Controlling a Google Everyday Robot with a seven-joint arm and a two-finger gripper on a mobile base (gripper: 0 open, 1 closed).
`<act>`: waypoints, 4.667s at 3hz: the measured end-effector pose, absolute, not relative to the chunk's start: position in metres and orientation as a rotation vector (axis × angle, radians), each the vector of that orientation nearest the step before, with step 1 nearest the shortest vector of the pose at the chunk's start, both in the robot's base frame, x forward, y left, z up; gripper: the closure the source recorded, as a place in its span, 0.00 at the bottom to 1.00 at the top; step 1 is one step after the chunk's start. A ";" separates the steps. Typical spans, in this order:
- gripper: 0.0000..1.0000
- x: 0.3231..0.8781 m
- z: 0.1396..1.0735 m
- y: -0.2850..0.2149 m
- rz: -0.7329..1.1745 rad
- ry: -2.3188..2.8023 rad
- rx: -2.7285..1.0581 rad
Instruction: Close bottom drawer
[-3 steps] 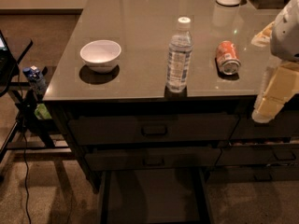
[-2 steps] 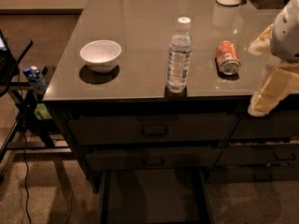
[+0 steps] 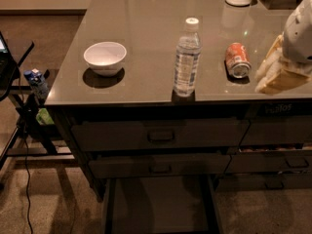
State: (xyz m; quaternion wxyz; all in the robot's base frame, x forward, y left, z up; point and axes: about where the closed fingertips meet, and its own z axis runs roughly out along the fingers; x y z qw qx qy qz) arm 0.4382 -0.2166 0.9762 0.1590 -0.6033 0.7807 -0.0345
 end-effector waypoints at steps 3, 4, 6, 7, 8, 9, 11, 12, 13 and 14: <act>1.00 0.438 0.976 -0.217 -0.099 2.232 -1.725; 1.00 0.432 0.963 -0.218 -0.085 2.265 -1.699; 1.00 0.377 0.863 -0.216 0.044 2.447 -1.590; 1.00 0.338 0.790 -0.214 0.182 2.586 -1.575; 1.00 0.326 0.776 -0.215 0.203 2.617 -1.592; 1.00 0.326 0.776 -0.215 0.204 2.617 -1.592; 1.00 0.272 0.660 -0.202 0.473 2.771 -1.520; 1.00 0.244 0.591 -0.194 0.626 2.867 -1.463; 1.00 0.244 0.591 -0.194 0.627 2.867 -1.462; 1.00 0.239 0.572 -0.192 0.698 2.858 -1.429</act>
Offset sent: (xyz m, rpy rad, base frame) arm 0.0000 0.0000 0.0000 0.0000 0.0000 0.0000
